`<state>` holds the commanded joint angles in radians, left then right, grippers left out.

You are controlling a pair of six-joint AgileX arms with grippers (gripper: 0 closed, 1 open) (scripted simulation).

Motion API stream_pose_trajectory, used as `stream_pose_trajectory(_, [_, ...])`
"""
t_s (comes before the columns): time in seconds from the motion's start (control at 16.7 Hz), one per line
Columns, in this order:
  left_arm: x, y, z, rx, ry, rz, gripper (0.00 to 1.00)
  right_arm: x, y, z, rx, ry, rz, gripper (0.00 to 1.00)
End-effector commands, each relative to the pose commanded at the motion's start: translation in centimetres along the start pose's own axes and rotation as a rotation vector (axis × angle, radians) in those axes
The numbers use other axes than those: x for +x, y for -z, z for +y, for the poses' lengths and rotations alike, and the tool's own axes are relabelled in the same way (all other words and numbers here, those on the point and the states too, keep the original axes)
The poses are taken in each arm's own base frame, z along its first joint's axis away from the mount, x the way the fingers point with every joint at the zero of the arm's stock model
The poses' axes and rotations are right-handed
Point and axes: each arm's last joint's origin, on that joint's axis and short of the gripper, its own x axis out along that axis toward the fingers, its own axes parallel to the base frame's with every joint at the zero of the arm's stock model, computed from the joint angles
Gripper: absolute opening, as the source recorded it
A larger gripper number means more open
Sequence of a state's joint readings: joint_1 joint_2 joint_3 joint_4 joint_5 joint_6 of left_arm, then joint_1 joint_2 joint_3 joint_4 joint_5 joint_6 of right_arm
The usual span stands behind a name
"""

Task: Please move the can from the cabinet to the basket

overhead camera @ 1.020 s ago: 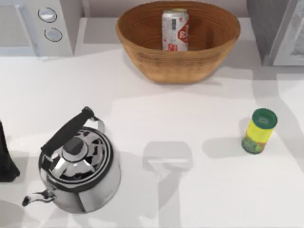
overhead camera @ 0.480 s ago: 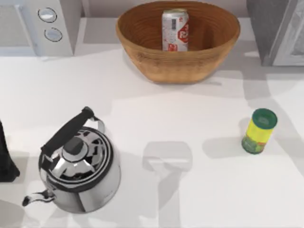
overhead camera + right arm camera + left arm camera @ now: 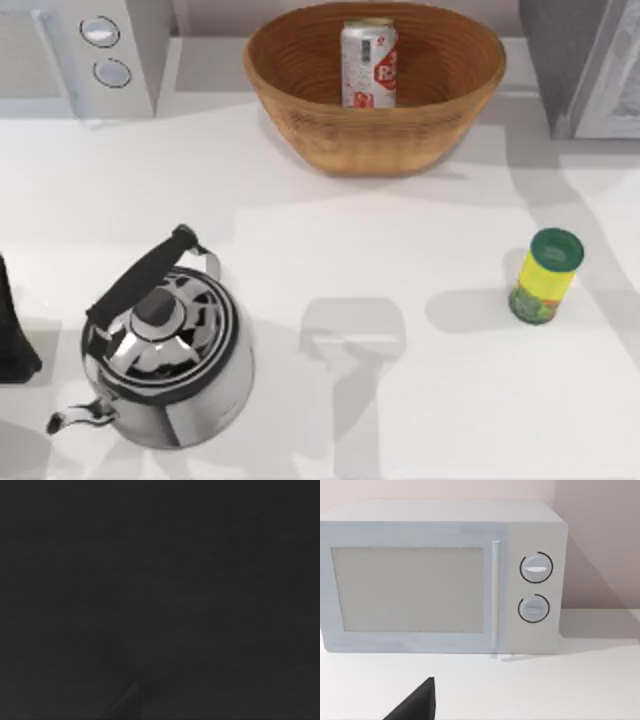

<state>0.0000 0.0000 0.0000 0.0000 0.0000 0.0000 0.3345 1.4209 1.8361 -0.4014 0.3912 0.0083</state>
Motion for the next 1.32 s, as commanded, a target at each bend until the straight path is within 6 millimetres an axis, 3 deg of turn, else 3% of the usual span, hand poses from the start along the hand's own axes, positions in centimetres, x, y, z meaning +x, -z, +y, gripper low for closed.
stream_pose_trajectory(0.36, [0.0, 0.0, 0.0, 0.0, 0.0, 0.0, 1.0, -1.7, 0.3, -0.6, 0.003, -0.011, -0.011, 1.0])
stream_pose_trajectory(0.66, [0.0, 0.0, 0.0, 0.0, 0.0, 0.0, 1.0, -5.3, 4.1, -3.2, -0.004, -0.022, 0.007, 1.0])
stream_pose_trajectory(0.9, [0.0, 0.0, 0.0, 0.0, 0.0, 0.0, 1.0, -9.5, 10.2, -5.8, -0.01, -0.024, 0.032, 1.0])
stream_pose_trajectory(1.32, [0.0, 0.0, 0.0, 0.0, 0.0, 0.0, 1.0, -15.4, 25.1, -8.7, -0.005, -0.03, 0.052, 1.0])
